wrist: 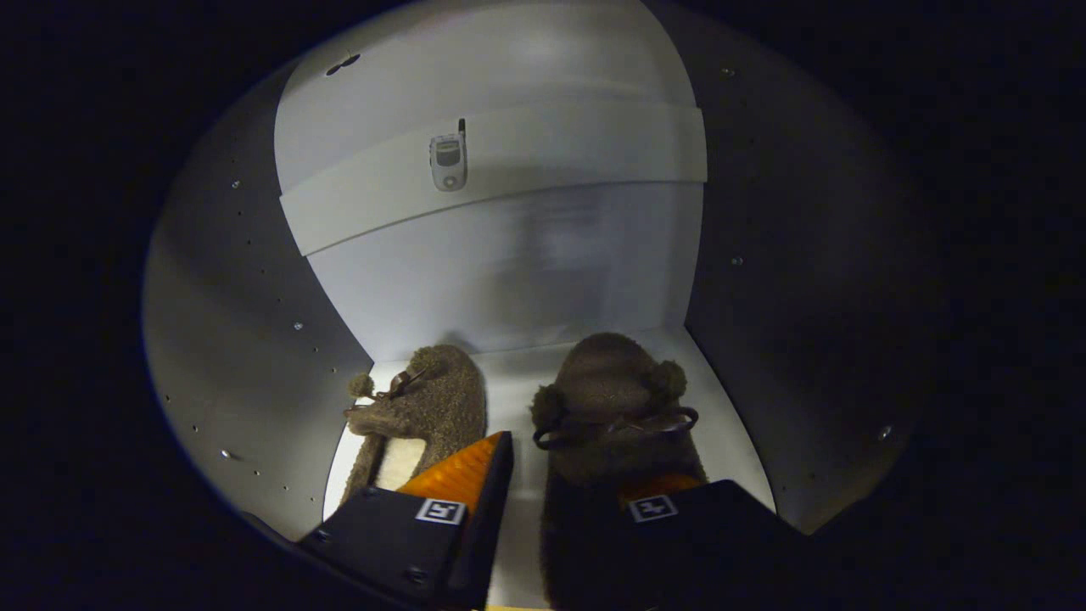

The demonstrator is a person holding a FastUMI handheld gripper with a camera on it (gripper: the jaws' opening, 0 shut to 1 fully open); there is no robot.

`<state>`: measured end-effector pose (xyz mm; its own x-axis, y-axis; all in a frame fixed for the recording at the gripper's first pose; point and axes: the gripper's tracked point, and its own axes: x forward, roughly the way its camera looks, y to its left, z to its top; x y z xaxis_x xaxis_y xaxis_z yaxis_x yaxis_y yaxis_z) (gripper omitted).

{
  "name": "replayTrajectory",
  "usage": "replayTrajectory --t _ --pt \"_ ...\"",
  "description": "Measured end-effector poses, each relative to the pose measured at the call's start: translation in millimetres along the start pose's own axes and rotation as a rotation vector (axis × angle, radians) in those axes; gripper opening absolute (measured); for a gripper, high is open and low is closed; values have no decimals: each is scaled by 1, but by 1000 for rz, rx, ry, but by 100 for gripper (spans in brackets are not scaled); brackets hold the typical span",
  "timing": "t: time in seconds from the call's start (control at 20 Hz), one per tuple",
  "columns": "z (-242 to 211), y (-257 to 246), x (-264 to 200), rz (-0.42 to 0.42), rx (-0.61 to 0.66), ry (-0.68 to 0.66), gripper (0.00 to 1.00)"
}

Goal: Open the shoe cabinet door, grab the shoes and put them into the shoe cabinet, then close the shoe cabinet door.

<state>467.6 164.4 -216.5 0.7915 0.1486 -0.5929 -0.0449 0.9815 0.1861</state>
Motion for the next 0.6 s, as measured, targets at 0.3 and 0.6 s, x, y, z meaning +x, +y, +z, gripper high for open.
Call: replayTrajectory --t 0.3,0.6 --pt "4 6 -44 11 -14 -34 99" --pt "24 11 -121 27 -17 -206 99"
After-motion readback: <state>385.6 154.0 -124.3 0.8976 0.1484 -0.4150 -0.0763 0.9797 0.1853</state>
